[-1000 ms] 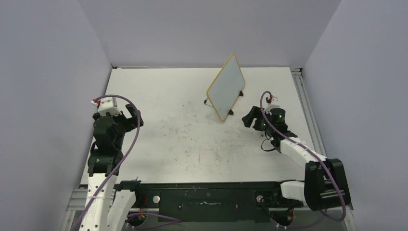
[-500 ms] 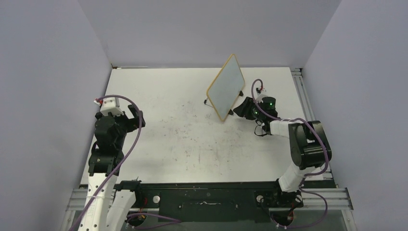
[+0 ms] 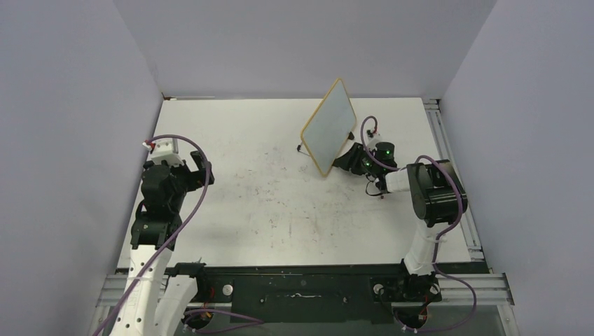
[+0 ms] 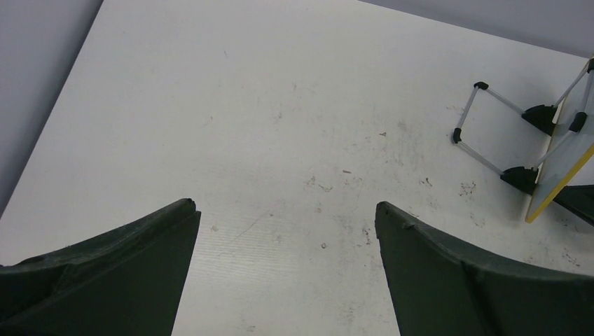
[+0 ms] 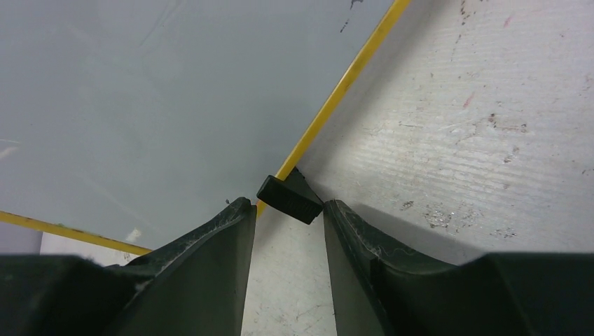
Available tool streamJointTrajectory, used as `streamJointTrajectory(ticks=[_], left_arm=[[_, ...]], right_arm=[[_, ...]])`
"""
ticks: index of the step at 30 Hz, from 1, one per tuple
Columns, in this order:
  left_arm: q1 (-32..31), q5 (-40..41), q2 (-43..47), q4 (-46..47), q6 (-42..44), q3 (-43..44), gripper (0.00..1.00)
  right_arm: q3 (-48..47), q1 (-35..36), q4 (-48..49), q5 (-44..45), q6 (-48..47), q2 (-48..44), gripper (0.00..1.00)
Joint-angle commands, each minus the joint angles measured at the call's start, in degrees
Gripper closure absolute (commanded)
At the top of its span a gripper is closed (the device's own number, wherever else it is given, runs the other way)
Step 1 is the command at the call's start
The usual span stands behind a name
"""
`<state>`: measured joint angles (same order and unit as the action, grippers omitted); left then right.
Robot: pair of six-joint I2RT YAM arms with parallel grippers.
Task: Write a sentence on the whiteboard
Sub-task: Move the whiteboard stand to the center of the board.
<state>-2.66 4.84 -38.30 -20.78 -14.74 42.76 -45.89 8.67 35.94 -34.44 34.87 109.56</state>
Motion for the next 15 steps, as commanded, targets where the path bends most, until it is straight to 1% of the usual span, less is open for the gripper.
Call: streamJointTrajectory(ticks=[1,15], left_arm=[[-0.24,-1.41,-0.2,2.42,0.54,0.91,0.04],[-0.24,-1.81,-0.75,2.37,0.52,1.0,0.04]], right_arm=[[-2.33,0.21,6.94,-1.73,0.67,0.35,0.58],[-4.21,1.13,6.97,-3.04,0.2,3.49,0.57]])
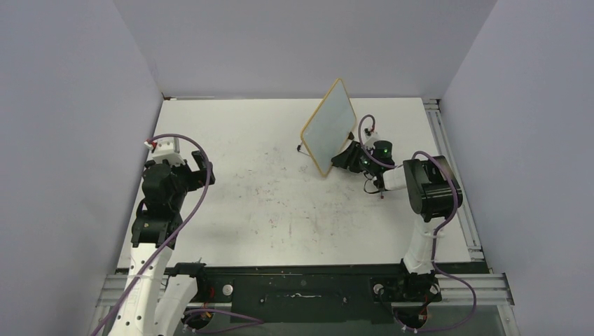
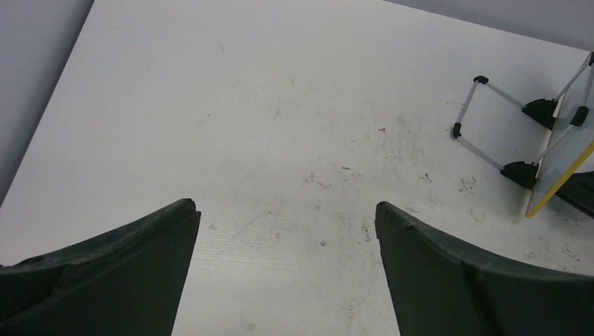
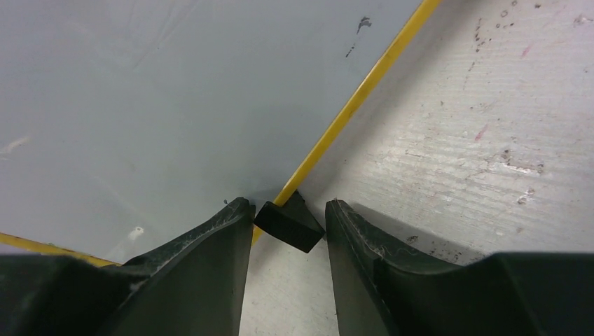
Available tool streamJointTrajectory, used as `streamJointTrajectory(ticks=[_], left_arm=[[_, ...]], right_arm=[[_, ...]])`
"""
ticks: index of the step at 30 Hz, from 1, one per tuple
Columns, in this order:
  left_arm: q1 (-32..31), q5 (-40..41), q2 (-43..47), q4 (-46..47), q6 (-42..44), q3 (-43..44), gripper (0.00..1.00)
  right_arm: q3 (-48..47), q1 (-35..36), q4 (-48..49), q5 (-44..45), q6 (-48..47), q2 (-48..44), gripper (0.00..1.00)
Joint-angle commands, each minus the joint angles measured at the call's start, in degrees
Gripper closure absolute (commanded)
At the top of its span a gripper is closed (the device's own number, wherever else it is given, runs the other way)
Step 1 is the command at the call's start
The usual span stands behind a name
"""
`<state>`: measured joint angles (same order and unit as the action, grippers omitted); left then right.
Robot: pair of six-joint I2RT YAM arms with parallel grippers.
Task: Write a sentence on the whiteboard
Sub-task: Move the whiteboard stand to the center of the board.
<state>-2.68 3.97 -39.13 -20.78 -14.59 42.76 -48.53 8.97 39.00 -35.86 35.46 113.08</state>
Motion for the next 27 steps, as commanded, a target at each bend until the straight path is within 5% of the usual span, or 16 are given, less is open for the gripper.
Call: streamJointTrajectory(ticks=[1,27], left_arm=[[-0.22,-0.93,0.07,2.4,0.35,0.96,0.04],[-0.22,-1.65,-1.99,1.79,0.09,1.41,0.04]], right_arm=[[-1.56,1.03,3.93,-1.67,-0.54,0.01,0.58],[3.72,10.44,1.0,3.05,-5.94,-4.19,0.6]])
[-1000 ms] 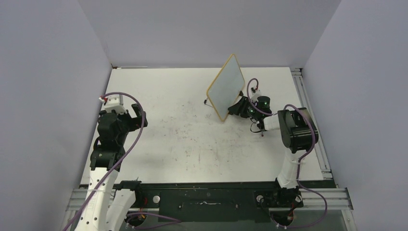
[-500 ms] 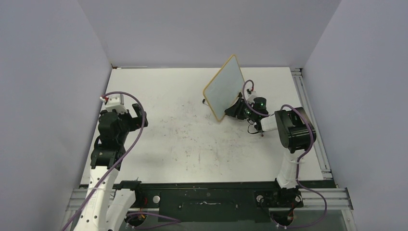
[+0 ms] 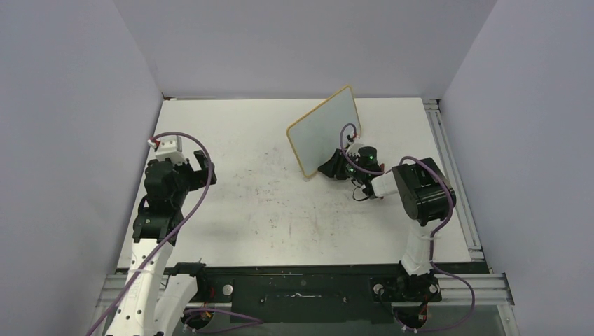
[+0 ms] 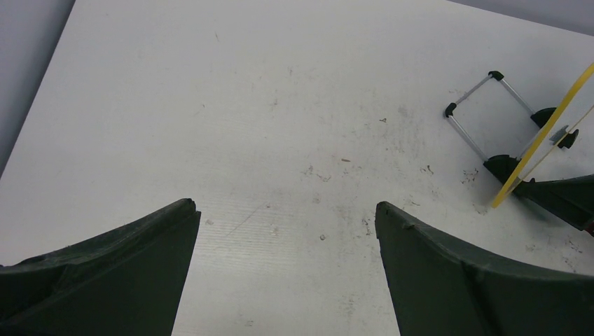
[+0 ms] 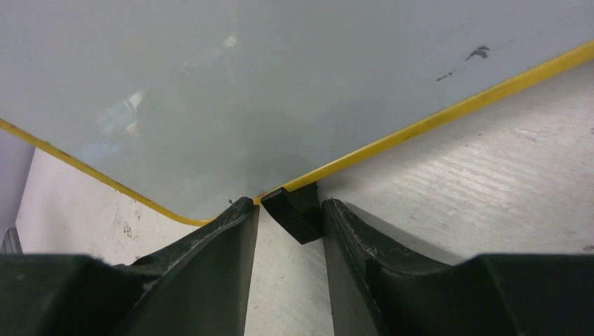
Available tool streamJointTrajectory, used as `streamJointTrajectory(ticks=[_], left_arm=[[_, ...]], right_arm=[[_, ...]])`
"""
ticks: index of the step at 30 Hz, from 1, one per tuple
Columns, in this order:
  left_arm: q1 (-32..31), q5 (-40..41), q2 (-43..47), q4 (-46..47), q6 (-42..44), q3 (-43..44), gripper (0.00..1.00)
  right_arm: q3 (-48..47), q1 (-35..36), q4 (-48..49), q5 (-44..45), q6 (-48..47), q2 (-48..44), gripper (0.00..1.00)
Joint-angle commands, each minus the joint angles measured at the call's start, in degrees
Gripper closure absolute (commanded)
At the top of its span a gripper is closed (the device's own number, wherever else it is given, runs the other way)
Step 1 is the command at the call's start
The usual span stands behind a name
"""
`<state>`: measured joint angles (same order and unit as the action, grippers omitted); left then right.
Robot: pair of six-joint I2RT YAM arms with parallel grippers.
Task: Write a sentence on the whiteboard
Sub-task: Move the whiteboard stand to the center of the board.
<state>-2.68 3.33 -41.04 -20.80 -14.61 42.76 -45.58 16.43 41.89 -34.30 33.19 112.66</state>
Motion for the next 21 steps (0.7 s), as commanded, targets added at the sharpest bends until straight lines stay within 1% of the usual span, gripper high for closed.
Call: streamJointTrajectory(ticks=[1,4,7,13,16,21], left_arm=[[-0.22,-1.03,-0.16,1.86,0.07,1.42,0.04],[-0.22,-1.06,-0.4,1.68,0.07,1.48,0.04],[-0.22,-1.24,-0.76,1.58,0.02,1.6,0.04],[-0.22,-1.56,-0.98,1.52,0.02,1.62,0.04],[-0.22,-1.5,-1.02,1.49,-0.05,1.59,0.04],[-0.22,-1.65,-1.11,1.46,-0.07,1.61,0.04]], right_arm=[[0.88,3.64,-2.84,2.76,-4.59,-4.22,0.6],[1.35,5.43,-4.92,6.99,-6.38,-5.91,0.59],[1.61,7.08,-6.19,10.51,-7.52,-7.19,0.55],[0.87,9.56,-9.06,16.58,-10.7,-8.16,0.53],[-0.29,10.54,-10.66,18.97,-12.31,-7.86,0.54],[-2.2,12.61,-13.52,23.46,-15.68,-7.42,0.6]])
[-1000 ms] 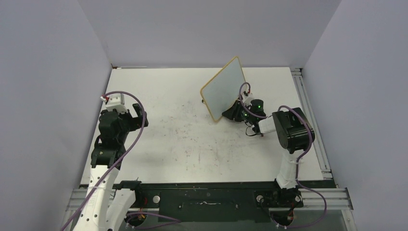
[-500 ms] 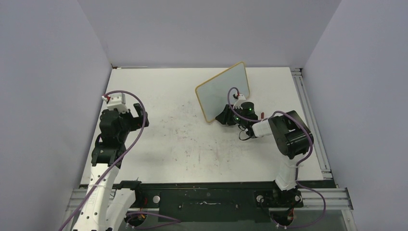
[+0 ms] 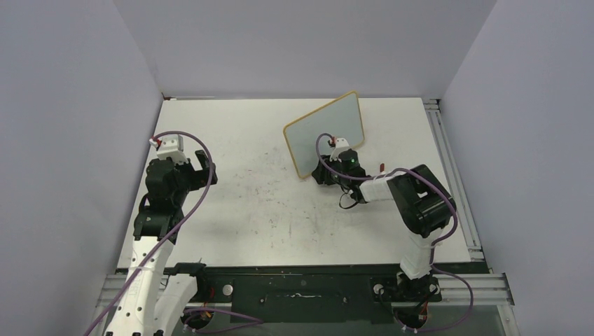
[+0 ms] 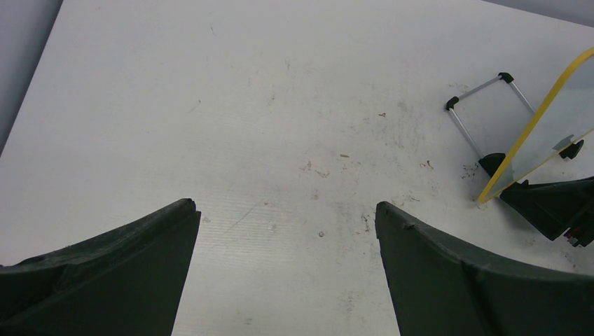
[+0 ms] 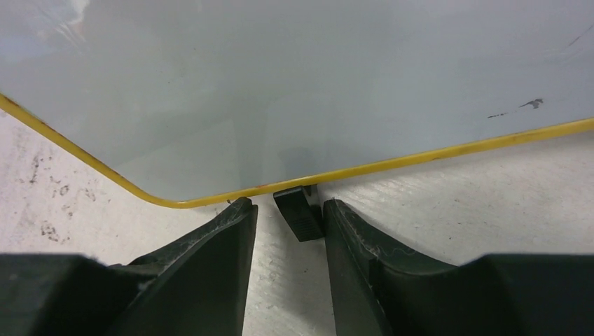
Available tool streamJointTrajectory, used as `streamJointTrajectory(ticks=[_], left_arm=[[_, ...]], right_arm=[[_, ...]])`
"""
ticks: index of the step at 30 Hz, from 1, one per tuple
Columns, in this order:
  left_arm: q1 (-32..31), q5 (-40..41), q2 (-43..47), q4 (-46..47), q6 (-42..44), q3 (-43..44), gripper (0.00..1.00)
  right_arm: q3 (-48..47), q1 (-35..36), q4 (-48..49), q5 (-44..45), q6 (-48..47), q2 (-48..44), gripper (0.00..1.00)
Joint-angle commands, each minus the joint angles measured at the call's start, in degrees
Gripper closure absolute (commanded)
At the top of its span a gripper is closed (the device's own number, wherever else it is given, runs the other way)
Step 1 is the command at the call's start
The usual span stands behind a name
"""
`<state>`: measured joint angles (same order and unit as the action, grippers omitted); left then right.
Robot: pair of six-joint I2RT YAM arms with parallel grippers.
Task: Write a sentence on the whiteboard
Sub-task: Move the whiteboard stand to the center of the board.
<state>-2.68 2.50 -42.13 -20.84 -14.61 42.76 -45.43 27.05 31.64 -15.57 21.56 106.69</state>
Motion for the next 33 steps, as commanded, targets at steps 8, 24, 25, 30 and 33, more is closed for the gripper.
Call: streamJointTrajectory(ticks=[8,24,25,30,33], left_arm=[[-0.22,-0.89,-0.49,1.42,-0.11,1.67,0.04],[-0.22,-1.06,-0.72,1.38,-0.15,1.71,0.04],[-0.22,-1.01,-0.76,1.34,-0.15,1.65,0.04],[-0.22,-1.05,-0.73,1.26,-0.15,1.73,0.04],[-0.22,-1.01,-0.76,1.25,-0.17,1.78,0.04]], right_arm=[[-3.7,5.12,-5.53,9.66,-7.79,-1.05,0.69],[-2.12,9.11,-3.66,11.56,-7.41,-1.88,0.95],[-1.86,9.52,-3.42,11.6,-7.35,-2.0,0.95],[-0.22,11.37,-2.26,12.45,-5.93,-2.82,0.95],[0.83,13.05,-1.17,13.03,-4.73,-3.4,0.95]])
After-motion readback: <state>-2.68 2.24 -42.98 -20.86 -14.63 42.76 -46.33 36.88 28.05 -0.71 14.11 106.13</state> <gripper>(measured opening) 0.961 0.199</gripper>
